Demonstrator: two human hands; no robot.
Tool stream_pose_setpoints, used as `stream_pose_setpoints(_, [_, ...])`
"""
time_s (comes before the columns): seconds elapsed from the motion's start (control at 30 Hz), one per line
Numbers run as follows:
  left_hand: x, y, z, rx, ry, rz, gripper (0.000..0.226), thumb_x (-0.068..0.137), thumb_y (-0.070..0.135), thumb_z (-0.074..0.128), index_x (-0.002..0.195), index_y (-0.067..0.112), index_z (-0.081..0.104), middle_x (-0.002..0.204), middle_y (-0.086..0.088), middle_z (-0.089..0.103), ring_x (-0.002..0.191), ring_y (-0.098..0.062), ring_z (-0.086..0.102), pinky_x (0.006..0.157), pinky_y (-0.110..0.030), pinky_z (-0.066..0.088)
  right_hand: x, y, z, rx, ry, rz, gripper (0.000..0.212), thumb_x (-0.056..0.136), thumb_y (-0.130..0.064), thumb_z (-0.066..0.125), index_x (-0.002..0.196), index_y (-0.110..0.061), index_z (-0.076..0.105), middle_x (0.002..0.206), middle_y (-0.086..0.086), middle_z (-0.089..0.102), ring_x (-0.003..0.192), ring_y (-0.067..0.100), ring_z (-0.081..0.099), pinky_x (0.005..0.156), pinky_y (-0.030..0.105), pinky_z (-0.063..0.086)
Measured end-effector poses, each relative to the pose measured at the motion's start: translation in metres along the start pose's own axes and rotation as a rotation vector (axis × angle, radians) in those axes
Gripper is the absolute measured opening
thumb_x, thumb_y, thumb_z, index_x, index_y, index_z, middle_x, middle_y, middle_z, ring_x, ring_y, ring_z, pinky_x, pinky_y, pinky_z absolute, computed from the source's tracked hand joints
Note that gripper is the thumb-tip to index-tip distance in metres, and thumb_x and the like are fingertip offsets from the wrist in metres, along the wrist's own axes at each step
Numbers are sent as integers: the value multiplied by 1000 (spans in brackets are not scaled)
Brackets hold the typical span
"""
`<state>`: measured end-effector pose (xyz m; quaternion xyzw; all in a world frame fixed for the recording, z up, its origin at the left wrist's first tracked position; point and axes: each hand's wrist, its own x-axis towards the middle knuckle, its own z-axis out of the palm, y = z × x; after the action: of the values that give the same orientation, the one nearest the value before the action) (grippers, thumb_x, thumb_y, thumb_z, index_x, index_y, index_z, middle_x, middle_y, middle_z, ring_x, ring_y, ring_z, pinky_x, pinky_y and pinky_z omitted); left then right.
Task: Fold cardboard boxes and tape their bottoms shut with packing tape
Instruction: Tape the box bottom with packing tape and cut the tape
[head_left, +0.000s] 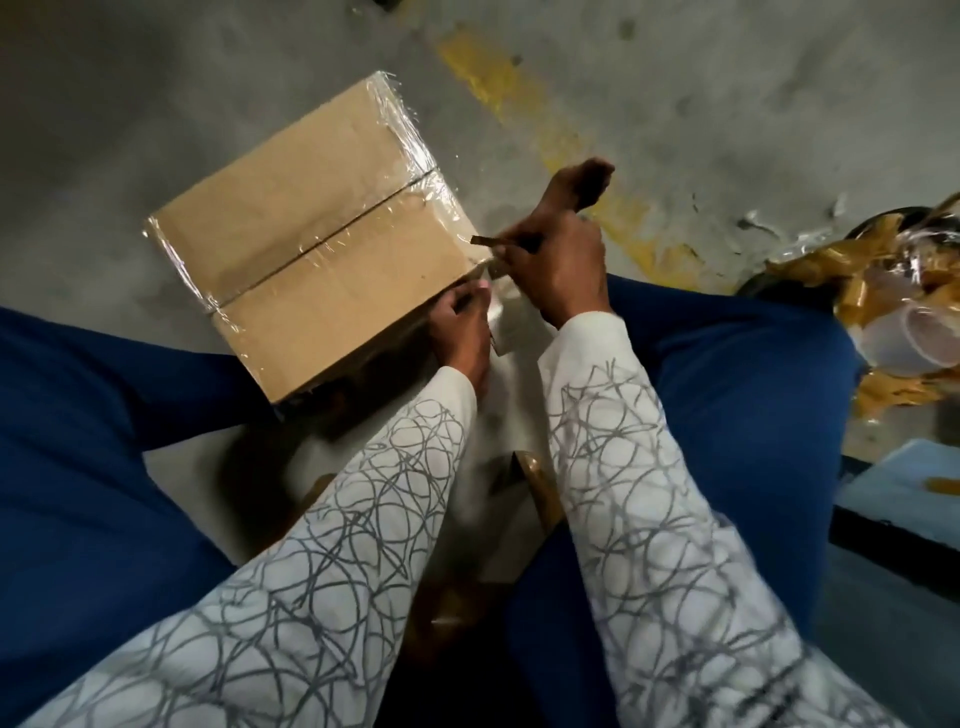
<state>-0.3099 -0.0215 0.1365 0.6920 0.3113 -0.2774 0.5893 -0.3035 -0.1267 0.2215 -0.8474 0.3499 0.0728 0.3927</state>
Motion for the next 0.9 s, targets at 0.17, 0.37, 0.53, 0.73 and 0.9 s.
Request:
stream_pose_setpoints(0.17, [-1,0,-3,-25,-31,-47,6,87,20,75,82,16,73,80,-1,71,78,-19,66,82,-35,58,24,-32,-27,-483,-265,-292,36,81,5,64,106,-17,79,106,7,76,97,26,71,89,39,57])
stream_pose_setpoints(0.37, [8,7,-24,96,-150,39,23,91,22,74,107,6,74,80,-6,68,61,-14,60,48,-19,47,27,-22,-43,-514,-273,-380,20,88,-15,65,106,-13,74,102,8,74,97,29,68,87,33,47])
stream_pose_setpoints(0.53, [9,31,-39,74,-327,11,6,95,2,64,100,1,62,76,-10,61,46,-11,60,48,-23,55,21,-3,-27,-312,-212,-304,25,94,-29,62,110,-13,72,105,12,70,108,30,62,86,33,48])
stream_pose_setpoints(0.73, [-8,27,-34,93,-392,-77,15,93,14,63,102,9,53,69,-10,59,48,-12,58,44,-22,47,11,0,0,-20,-263,-59,11,96,-27,64,101,-18,70,97,7,70,88,23,68,68,20,53])
stream_pose_setpoints(0.9, [-24,-11,-31,151,-410,-7,93,55,54,84,131,18,45,129,-6,62,114,-20,62,98,-34,52,13,7,15,59,-330,-6,3,95,-28,66,95,-25,65,91,6,69,83,26,71,76,39,63])
